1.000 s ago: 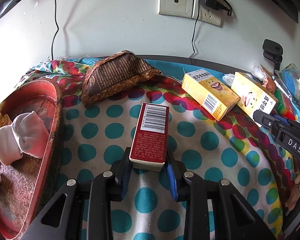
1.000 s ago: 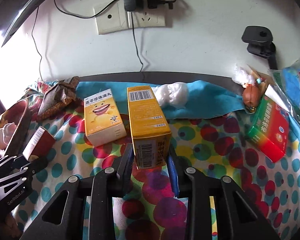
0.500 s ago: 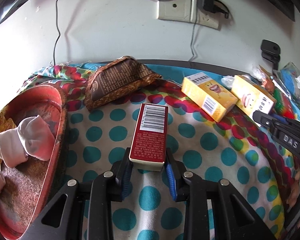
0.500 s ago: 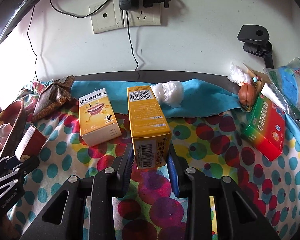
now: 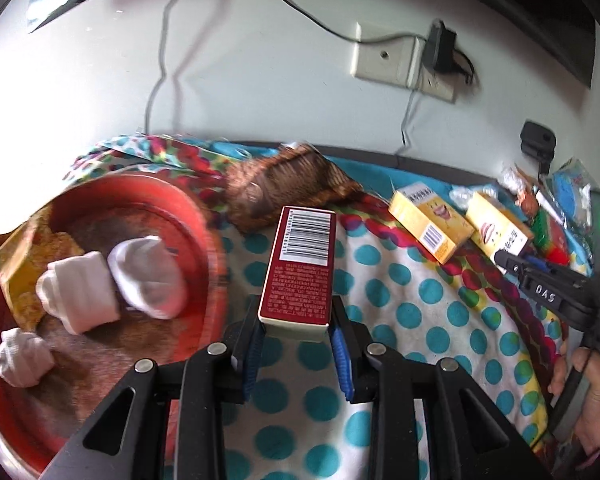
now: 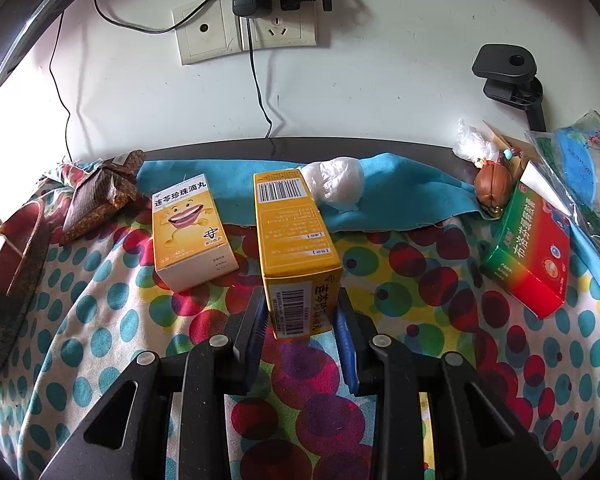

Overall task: Organize objects
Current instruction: 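Carry the red box into the red tray and open the left gripper while the right holds the yellow box, then carry the tall yellow box into the red tray and open the right gripper, then move the right gripper over the yellow smiling-face box while the left moves toward the brown bag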

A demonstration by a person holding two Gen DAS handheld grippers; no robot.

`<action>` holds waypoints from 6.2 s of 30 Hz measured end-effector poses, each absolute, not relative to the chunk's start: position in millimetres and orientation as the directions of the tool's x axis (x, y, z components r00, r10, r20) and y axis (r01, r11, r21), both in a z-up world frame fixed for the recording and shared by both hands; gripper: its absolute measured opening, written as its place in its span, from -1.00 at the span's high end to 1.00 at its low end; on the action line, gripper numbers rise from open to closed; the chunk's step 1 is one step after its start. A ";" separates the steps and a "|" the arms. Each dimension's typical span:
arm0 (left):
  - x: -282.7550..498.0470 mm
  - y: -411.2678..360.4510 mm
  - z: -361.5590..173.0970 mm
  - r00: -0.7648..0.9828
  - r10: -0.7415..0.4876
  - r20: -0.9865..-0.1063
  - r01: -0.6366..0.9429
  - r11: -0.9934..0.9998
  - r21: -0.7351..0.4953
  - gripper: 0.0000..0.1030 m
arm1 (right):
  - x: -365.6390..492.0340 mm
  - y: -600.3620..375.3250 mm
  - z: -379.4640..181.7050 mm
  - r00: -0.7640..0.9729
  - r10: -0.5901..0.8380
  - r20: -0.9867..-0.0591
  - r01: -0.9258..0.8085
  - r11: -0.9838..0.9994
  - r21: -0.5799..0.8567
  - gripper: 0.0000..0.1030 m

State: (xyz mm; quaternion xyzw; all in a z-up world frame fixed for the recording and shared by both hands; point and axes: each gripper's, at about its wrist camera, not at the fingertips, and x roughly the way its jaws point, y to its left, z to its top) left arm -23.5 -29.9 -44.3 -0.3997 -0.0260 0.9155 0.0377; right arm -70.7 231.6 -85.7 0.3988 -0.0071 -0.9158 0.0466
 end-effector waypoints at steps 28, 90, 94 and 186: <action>46.9 -198.9 -49.8 -0.626 -0.116 -0.771 0.272 -0.959 -0.077 0.40 | -71.8 230.5 -87.1 -0.674 -0.076 -0.735 0.070 -0.997 0.038 0.41; 57.9 -229.8 -46.4 -0.696 -0.047 -0.717 0.245 -0.953 -0.176 -0.04 | 9.1 85.2 -15.6 -0.692 -0.327 -0.643 0.372 -0.926 0.069 0.42; 59.3 -235.2 -45.3 -0.702 -0.048 -0.711 0.262 -0.945 -0.194 -0.04 | 28.9 20.3 -19.1 -0.628 -0.425 -0.652 0.506 -0.859 0.072 0.42; 60.7 -219.1 -37.0 -0.724 -0.100 -0.682 0.241 -0.964 -0.115 -0.04 | -136.2 151.3 -97.8 -0.607 -0.142 -0.782 0.216 -0.976 0.010 -0.56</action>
